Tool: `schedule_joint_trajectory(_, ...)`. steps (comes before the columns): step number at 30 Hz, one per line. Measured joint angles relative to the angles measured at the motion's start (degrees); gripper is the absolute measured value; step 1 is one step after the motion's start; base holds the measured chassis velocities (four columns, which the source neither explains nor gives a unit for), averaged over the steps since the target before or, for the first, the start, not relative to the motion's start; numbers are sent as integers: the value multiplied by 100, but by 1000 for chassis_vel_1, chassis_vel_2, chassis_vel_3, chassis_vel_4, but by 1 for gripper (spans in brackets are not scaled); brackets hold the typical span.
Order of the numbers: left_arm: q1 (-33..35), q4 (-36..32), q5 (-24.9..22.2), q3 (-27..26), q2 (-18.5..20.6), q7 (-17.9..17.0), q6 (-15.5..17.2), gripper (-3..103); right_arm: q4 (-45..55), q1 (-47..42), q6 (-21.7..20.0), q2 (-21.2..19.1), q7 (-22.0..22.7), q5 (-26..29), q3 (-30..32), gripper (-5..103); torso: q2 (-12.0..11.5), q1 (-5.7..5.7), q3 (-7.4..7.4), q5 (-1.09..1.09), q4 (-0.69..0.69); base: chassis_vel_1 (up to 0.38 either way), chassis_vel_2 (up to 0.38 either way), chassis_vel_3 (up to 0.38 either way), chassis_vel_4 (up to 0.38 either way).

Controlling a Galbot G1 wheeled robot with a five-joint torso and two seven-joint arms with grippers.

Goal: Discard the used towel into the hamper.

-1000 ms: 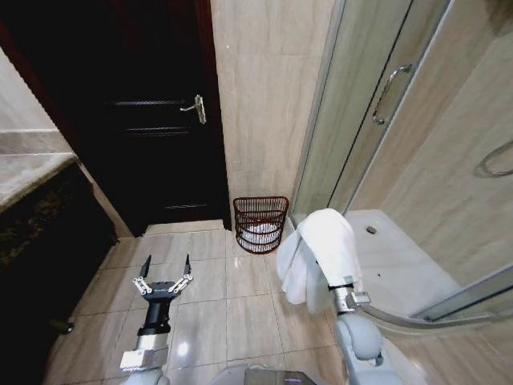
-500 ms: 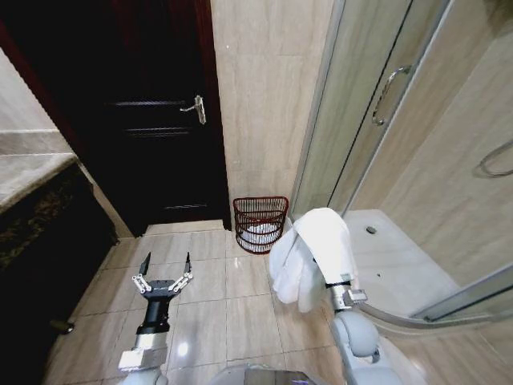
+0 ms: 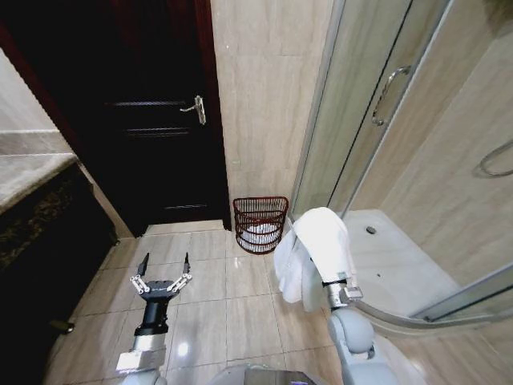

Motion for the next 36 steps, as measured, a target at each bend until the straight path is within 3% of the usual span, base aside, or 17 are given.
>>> schedule_joint_trajectory(36,101,87,359,94,-119,20,-150,100,-199,265,23,-183,-37,115,-146,4,9,3,5,-1,0,-60,131,61,-126)
